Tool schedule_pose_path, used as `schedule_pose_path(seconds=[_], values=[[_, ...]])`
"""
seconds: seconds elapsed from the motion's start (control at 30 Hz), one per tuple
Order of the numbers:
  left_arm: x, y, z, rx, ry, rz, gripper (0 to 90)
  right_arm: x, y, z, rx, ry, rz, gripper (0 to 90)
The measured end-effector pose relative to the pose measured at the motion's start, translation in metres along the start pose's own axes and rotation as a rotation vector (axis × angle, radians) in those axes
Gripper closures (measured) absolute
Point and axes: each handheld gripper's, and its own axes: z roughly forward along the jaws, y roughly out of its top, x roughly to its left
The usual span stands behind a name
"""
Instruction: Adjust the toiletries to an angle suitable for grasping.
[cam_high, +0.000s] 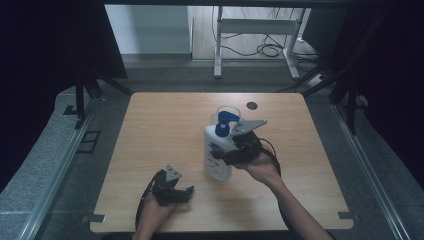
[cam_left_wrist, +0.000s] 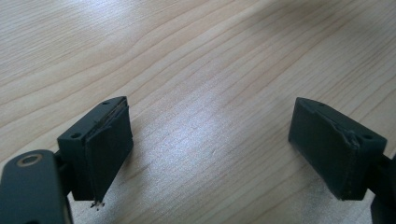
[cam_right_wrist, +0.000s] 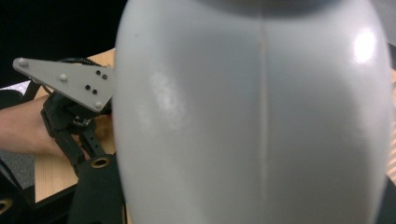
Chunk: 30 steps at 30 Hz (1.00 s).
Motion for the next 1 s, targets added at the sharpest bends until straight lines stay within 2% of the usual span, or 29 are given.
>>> schedule_pose_path(seconds=[1.0], values=[[0.0, 0.0, 0.0, -0.004, 0.001, -0.001, 13.1, -0.043, 0.041, -0.026, -0.021, 0.031, -0.057, 37.3]])
